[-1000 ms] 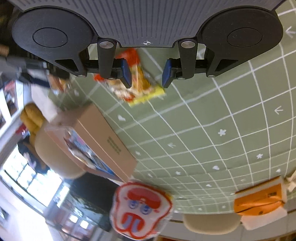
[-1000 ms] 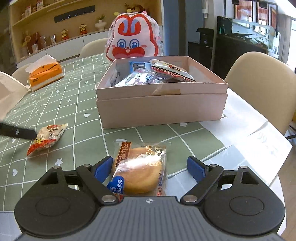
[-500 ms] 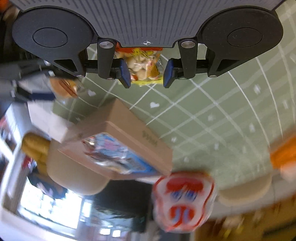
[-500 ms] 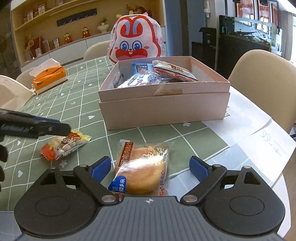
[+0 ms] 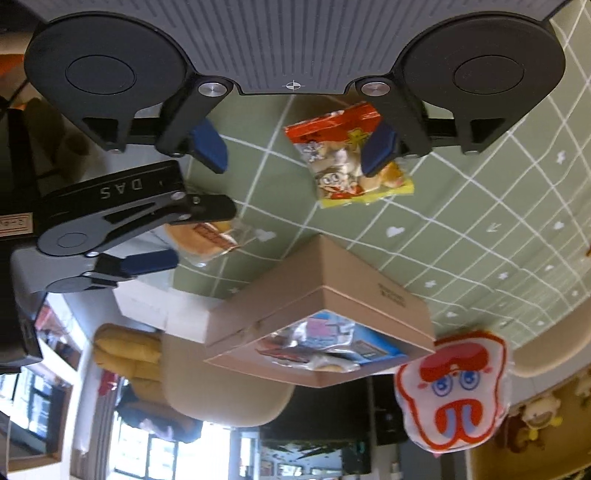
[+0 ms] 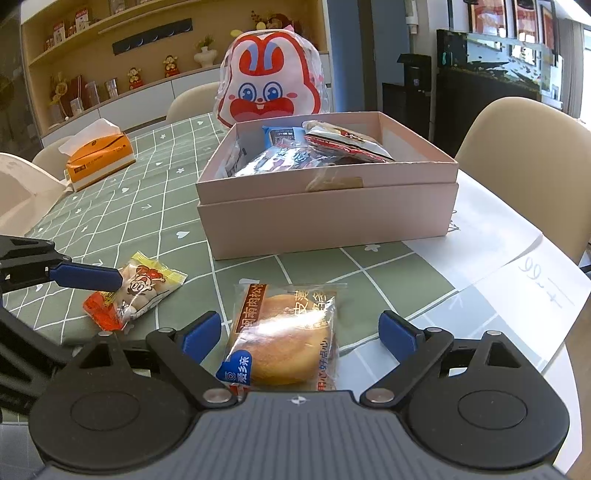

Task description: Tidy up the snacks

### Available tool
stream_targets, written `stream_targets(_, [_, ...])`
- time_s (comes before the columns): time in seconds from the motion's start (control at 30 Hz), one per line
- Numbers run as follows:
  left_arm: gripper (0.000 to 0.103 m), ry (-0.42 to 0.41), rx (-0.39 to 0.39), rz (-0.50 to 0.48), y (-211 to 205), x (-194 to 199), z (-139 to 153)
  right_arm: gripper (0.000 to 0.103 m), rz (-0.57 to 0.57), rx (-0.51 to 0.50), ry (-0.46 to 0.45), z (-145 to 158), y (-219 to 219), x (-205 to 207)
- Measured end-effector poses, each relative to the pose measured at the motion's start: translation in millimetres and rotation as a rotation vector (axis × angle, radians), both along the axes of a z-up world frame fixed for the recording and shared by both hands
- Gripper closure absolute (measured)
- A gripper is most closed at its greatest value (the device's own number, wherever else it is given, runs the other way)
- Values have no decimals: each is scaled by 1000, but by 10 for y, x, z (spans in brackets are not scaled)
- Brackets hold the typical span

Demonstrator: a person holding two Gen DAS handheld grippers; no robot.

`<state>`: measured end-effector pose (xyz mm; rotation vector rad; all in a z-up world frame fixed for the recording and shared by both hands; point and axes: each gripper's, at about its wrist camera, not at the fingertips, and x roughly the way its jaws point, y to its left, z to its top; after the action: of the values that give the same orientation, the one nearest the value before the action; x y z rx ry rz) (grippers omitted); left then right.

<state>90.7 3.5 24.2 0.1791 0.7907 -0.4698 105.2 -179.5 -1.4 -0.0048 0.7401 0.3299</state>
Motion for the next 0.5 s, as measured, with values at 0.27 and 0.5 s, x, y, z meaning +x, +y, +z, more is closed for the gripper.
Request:
stream_targets(0.27, [24,-93,17,87,183,-98,61,10,1,-15,0,2,24,-3])
stream_targets(0.5, [24,8,-26,143,268,98,-105,7,14,-35,3,-2,42,7])
